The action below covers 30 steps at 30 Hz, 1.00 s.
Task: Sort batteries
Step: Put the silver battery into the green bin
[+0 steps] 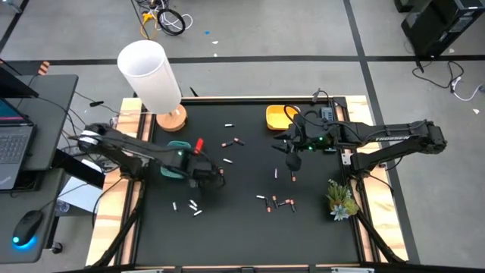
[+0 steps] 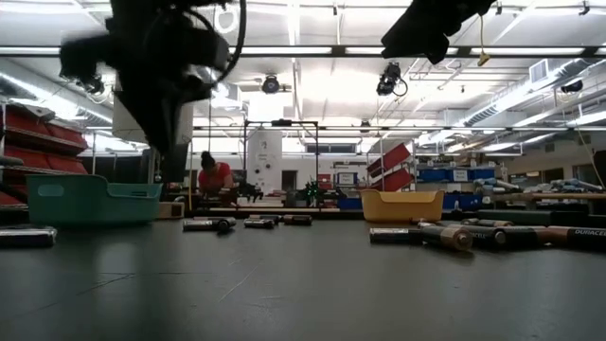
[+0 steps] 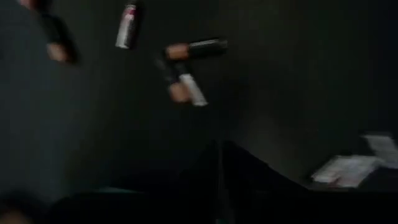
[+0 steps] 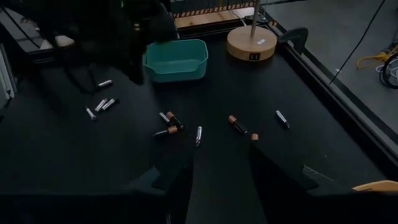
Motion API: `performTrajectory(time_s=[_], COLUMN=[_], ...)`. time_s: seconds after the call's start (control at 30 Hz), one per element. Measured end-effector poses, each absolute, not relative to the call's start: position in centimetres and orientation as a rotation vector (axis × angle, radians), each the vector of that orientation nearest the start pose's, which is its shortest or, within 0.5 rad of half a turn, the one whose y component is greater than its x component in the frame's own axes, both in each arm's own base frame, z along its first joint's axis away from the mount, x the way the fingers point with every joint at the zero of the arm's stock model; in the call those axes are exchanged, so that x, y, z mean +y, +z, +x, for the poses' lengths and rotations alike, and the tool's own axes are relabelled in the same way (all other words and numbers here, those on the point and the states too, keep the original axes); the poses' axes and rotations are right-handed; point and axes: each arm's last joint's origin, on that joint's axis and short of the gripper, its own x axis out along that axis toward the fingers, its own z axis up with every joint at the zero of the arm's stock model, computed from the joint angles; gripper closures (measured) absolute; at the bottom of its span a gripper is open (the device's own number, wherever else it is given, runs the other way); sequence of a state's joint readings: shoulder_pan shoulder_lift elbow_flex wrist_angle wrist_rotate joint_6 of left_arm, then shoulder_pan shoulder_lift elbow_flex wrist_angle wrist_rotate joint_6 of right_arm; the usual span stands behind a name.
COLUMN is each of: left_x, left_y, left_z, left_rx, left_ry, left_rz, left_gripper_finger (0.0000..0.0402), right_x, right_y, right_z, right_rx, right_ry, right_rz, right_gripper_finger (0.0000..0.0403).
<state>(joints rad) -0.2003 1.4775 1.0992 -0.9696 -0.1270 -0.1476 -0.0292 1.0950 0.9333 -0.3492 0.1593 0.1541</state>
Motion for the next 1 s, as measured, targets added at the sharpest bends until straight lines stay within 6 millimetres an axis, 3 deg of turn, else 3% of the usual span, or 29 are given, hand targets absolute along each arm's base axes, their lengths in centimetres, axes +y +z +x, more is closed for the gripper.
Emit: performTrajectory(time_s=[0.1, 0.23, 0.43, 0.53, 0.87, 1.0], left_x=[-5.8, -8.0, -12.9, -14.7, -19.6, -20.2], left_y=[25.2, 25.6, 25.2, 24.6, 21.0, 19.9], left_z=[25.3, 24.5, 23.9, 23.9, 22.3, 20.7], left_rx=[1.312, 1.325, 1.267, 1.223, 1.095, 0.984], left_ry=[-0.045, -0.08, -0.074, -0.003, 0.195, 0.34], left_rz=[-0.066, -0.218, -0.261, -0.307, -0.359, -0.401], left_gripper_finger=[0.0351, 0.0314, 0.0215, 0.0186, 0.0213, 0.0225], right_x=[-1.2, -1.5, -2.3, -2.7, -3.1, -3.0], right_y=[31.0, 31.0, 31.0, 31.1, 31.7, 32.0], right_z=[23.4, 23.4, 23.3, 23.3, 23.6, 23.8], right_rx=[0.502, 0.502, 0.503, 0.499, 0.426, 0.392], right_ry=[-0.222, -0.233, -0.238, -0.237, -0.197, -0.182], right_rz=[0.118, 0.122, 0.117, 0.123, 0.135, 0.134], right_gripper_finger=[0.0238, 0.0238, 0.0238, 0.0238, 0.0238, 0.0238])
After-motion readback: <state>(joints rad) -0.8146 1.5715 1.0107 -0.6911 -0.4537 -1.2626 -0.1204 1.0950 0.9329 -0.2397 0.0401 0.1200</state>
